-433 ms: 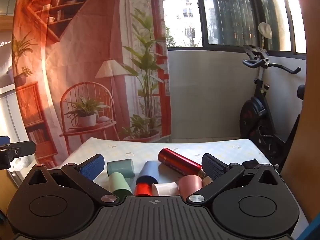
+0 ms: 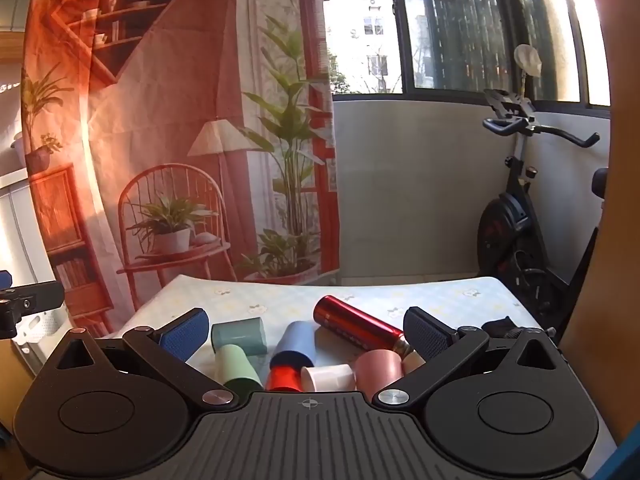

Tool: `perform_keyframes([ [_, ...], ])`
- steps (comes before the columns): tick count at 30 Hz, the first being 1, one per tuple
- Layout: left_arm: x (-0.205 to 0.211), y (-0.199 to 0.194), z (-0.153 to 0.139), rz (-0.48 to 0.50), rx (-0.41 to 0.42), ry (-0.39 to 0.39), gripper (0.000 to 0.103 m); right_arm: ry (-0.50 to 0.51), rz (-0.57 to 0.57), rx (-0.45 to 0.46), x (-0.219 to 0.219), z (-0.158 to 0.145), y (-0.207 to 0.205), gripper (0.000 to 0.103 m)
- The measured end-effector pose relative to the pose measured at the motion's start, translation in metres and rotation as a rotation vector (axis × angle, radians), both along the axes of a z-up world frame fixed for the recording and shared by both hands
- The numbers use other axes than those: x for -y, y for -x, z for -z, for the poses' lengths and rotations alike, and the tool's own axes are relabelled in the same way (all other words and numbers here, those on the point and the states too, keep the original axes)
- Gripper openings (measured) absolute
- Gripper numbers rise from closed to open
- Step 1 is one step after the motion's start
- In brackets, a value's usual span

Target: Flip cup upright

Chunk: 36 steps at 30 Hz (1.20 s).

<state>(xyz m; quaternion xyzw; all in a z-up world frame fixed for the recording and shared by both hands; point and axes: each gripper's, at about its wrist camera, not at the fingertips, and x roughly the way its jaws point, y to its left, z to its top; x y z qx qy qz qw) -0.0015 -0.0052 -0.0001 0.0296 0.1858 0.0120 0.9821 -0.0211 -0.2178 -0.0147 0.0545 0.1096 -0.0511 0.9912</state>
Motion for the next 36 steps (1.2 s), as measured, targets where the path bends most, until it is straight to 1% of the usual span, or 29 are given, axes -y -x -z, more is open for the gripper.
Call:
perform_keyframes([
  [36,-0.0006,0.0007,-0.0008,-0.002,0.007,0.0,0.101,0.005,0.003,0.007,0.0025,-0.0013,0.001,0.103],
])
